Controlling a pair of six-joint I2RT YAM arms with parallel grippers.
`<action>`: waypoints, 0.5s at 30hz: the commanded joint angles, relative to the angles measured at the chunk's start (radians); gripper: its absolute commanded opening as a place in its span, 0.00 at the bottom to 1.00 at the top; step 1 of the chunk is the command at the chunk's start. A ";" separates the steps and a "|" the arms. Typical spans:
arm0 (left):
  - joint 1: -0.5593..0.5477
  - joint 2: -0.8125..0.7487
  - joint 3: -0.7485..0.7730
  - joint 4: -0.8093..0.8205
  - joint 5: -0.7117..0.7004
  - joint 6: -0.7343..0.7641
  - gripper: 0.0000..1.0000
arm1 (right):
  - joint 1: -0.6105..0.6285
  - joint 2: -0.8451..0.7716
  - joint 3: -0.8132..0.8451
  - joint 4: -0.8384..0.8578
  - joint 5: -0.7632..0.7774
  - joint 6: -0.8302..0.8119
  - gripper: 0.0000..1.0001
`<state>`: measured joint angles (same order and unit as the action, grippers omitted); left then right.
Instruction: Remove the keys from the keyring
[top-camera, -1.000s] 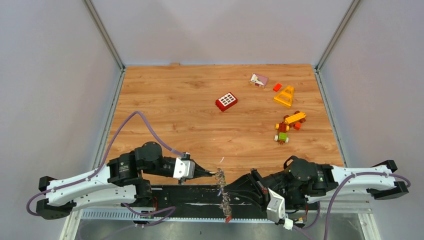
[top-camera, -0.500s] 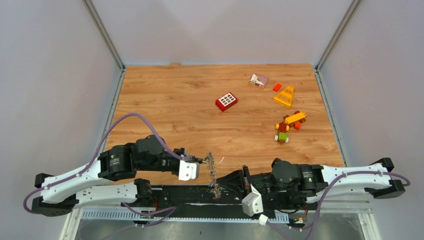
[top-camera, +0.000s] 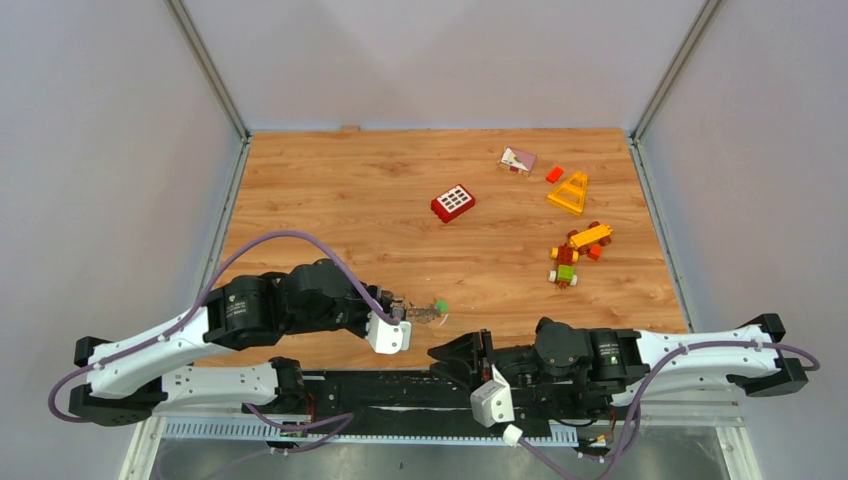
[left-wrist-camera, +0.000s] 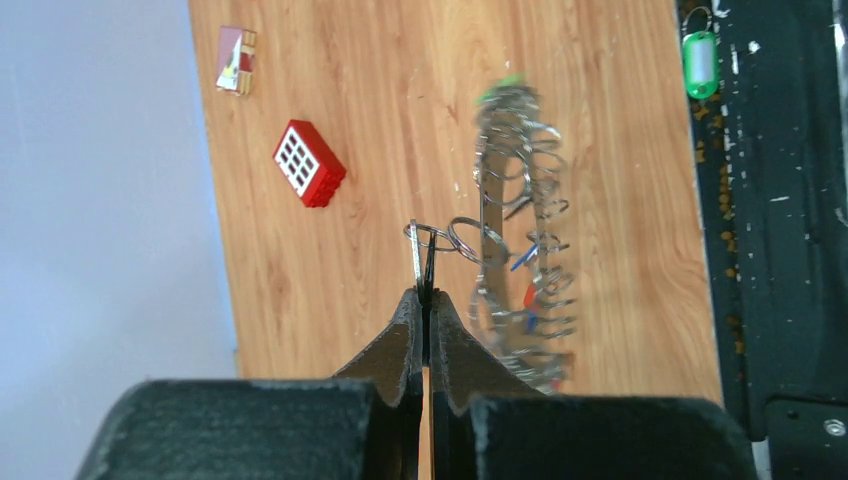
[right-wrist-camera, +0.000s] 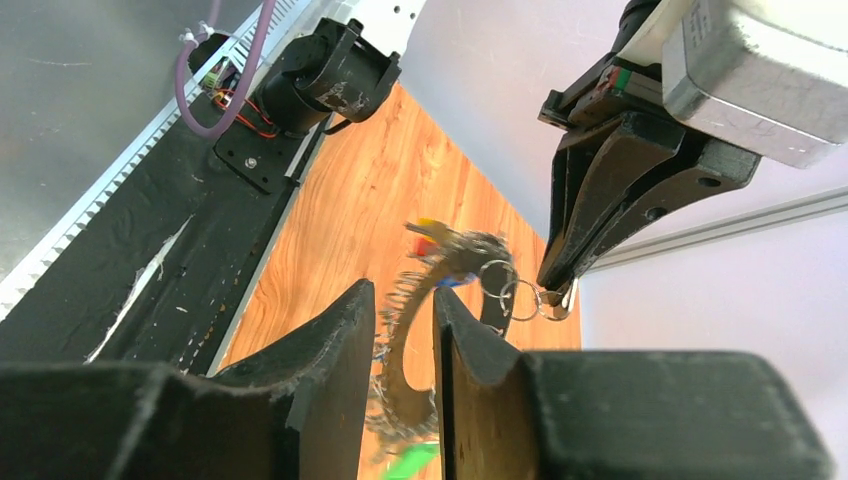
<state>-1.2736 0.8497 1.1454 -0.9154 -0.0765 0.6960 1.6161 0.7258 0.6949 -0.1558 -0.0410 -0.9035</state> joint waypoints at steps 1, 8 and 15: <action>0.003 0.000 0.065 0.025 -0.054 0.055 0.00 | 0.004 -0.008 0.019 0.074 0.057 0.038 0.29; 0.003 -0.017 0.065 0.059 -0.060 0.079 0.00 | 0.005 0.028 -0.063 0.356 0.213 0.109 0.29; 0.004 -0.033 0.052 0.092 -0.049 0.086 0.00 | -0.025 0.079 -0.078 0.456 0.321 0.188 0.27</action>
<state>-1.2736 0.8413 1.1606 -0.9192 -0.1249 0.7578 1.6131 0.7868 0.6201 0.1703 0.1833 -0.7929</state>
